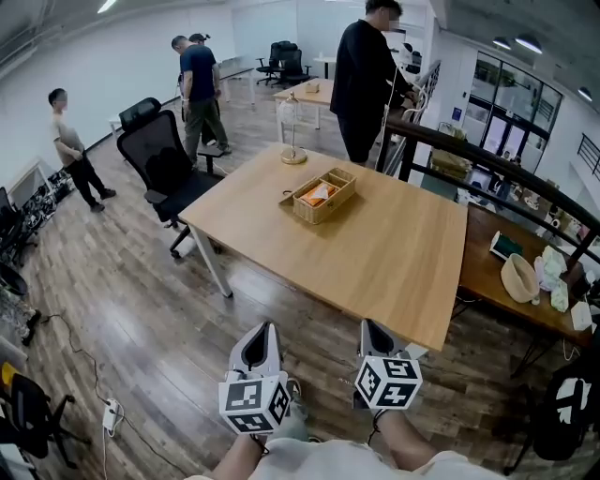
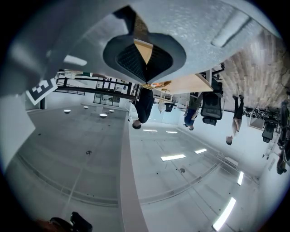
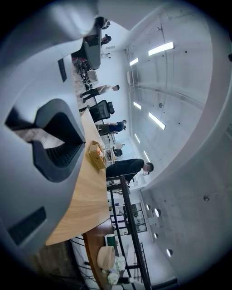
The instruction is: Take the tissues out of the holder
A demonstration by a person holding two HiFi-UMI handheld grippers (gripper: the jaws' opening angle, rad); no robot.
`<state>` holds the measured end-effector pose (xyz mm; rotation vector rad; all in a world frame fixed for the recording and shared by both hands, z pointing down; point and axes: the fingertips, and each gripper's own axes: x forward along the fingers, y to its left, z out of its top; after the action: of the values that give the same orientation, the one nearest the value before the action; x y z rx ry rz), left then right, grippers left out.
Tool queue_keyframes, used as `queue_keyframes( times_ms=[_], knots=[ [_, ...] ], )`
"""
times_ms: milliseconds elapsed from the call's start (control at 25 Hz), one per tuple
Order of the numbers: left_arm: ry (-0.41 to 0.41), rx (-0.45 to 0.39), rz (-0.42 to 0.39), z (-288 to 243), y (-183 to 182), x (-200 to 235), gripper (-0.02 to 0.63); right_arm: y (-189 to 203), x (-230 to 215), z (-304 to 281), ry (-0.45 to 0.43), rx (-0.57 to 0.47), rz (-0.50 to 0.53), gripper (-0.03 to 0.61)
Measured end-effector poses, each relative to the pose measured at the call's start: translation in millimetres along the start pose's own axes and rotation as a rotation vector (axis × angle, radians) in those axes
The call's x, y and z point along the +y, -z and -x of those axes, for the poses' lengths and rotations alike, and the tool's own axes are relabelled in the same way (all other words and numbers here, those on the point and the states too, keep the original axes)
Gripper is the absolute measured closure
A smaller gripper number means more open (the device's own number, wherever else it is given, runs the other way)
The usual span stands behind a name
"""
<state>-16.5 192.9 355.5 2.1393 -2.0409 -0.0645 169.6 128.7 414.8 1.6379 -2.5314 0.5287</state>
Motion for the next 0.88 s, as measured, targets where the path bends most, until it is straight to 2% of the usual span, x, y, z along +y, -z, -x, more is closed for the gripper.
queue_keyframes(
  times_ms=[280,880],
  knots=[
    [0.037,-0.015,-0.014,-41,-3,16,0.603,-11,-2,-40,0.019,-0.036,0.001,0.581],
    [0.128,-0.01,0.016,-189,-36,60,0.603,-63,-11,-173,0.093,-0.03,0.029,0.581]
  ],
)
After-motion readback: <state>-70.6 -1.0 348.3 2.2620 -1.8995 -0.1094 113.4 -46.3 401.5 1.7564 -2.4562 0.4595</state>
